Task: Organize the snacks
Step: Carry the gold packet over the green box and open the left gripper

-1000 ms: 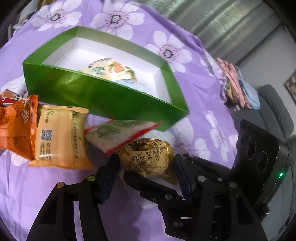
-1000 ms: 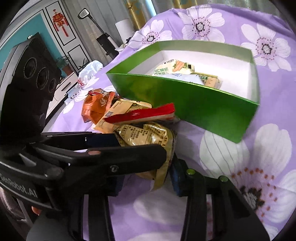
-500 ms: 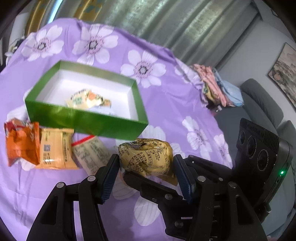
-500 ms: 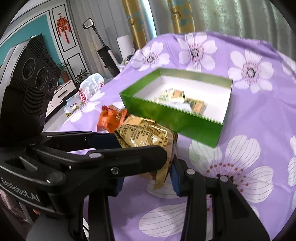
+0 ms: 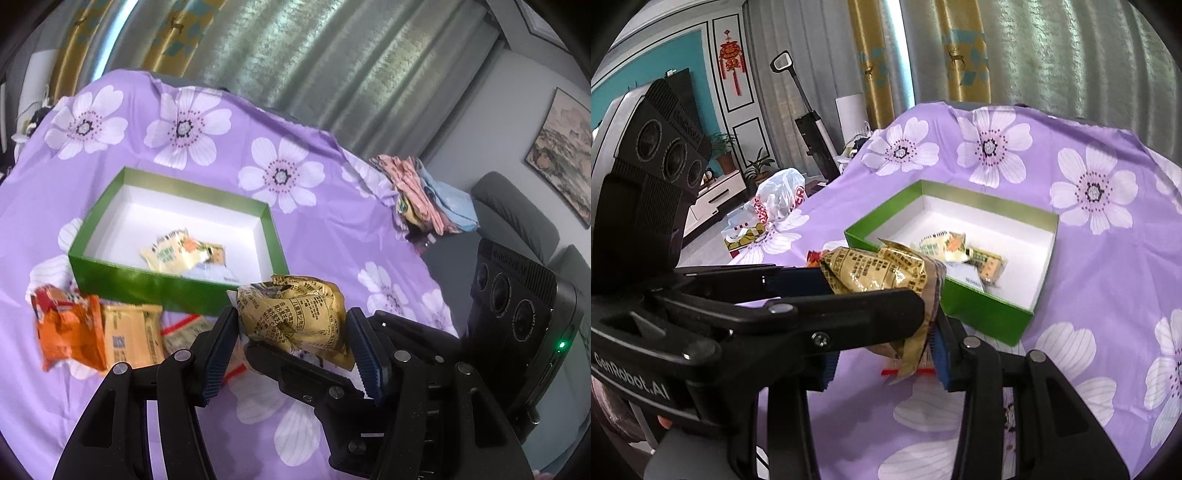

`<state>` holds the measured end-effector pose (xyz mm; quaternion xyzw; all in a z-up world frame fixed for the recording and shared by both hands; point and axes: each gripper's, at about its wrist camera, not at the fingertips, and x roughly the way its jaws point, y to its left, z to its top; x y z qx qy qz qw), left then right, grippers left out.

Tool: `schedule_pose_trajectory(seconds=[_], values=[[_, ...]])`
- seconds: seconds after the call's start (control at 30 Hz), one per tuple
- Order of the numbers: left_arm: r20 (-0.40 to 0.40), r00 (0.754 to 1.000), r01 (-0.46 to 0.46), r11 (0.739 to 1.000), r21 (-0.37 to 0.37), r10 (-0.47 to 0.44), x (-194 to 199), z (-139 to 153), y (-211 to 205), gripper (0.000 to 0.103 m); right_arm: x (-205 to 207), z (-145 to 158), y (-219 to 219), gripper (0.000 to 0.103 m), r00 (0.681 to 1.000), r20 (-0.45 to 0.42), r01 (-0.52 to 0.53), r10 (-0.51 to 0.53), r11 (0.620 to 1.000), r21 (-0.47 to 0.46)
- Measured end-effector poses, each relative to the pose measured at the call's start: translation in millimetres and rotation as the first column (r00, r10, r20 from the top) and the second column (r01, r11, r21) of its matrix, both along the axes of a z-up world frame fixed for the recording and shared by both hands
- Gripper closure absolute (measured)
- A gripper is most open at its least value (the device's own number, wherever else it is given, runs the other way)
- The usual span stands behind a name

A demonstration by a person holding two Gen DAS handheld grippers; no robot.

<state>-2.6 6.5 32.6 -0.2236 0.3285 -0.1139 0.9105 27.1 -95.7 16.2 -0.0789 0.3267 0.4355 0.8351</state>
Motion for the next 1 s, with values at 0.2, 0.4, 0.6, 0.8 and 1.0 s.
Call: schedule_pose_trajectory(seconds=[0.2,0.4,0.6,0.8,1.0], values=[[0.024,1.0,-0.015,1.0,0.008,0.014,12,10,17,0.043,13,8,16,0.061,0.999,0.03,-0.016,0.016,1.0,0.006],[0.039,0.999,-0.031,0.999,0.01,0.03,28,14,33,0.043,30,14,32,0.061,0.999,0.046,-0.029,0.029,1.0,0.009],[0.026,0.999,-0.036,0.999,-0.003,0.036,54,9,50,0.043,55,10,46,0.061,0.999,0.036,-0.026,0.026,1.0,0.01],[-0.023,0.999,-0.043,0.999,-0.033,0.042,85,-8,66,0.043,83,-4,60,0.061,1.0,0.007,-0.019,0.019,1.0,-0.009],[-0.087,0.995,-0.06,0.996,-0.061,0.055,113,-32,77,0.043,112,-27,70,0.061,0.998,-0.06,-0.006,0.005,1.0,-0.021]])
